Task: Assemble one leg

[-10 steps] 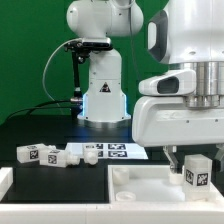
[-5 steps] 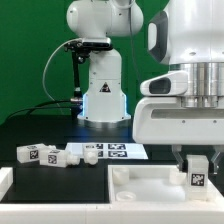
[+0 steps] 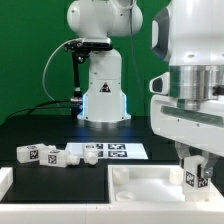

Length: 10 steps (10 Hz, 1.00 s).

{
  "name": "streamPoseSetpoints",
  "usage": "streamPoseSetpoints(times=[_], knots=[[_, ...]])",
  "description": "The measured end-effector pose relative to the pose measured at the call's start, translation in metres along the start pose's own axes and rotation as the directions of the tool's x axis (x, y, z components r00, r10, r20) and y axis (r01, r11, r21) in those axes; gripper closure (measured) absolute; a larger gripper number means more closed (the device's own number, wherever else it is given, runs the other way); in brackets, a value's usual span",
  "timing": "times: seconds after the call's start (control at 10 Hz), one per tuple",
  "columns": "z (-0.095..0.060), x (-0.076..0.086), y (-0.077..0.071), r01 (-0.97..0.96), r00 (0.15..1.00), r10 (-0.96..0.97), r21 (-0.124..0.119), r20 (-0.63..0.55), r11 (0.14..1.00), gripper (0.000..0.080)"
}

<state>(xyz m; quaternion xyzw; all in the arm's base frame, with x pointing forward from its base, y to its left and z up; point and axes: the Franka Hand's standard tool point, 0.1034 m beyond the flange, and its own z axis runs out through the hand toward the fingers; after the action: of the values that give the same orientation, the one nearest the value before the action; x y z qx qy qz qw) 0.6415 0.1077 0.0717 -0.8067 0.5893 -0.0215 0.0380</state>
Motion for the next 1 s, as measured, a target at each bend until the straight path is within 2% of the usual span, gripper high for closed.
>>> streamPoseSetpoints(times=[0.1,0.2,0.3,0.4,0.5,0.6,0.7,1.0], knots=[[0.0,0.0,0.0,-0.023,1.0,0.023,-0.002,0.0,1.0,0.0514],[0.001,0.0,0.0,-0.01,1.0,0.01,-0.002,-0.001,1.0,0.0439],[0.0,0.0,0.0,0.065,0.998,-0.065,-0.005,-0.002,0.998,0.0439],[-0.002,-0.001,-0.001,0.266,0.964,-0.266,-0.016,0.003,0.964,0.0304],[-0.003,-0.004,-0.002,0.473,0.881,-0.473,-0.009,0.009,0.881,0.0183],[-0.002,-0.008,-0.002,0.599,0.801,-0.599,-0.001,0.017,0.801,0.0183],[-0.002,-0.013,-0.001,0.617,0.787,-0.617,0.004,0.01,0.787,0.016],[-0.001,-0.006,0.0,0.802,0.597,-0.802,-0.01,0.004,0.597,0.0151]])
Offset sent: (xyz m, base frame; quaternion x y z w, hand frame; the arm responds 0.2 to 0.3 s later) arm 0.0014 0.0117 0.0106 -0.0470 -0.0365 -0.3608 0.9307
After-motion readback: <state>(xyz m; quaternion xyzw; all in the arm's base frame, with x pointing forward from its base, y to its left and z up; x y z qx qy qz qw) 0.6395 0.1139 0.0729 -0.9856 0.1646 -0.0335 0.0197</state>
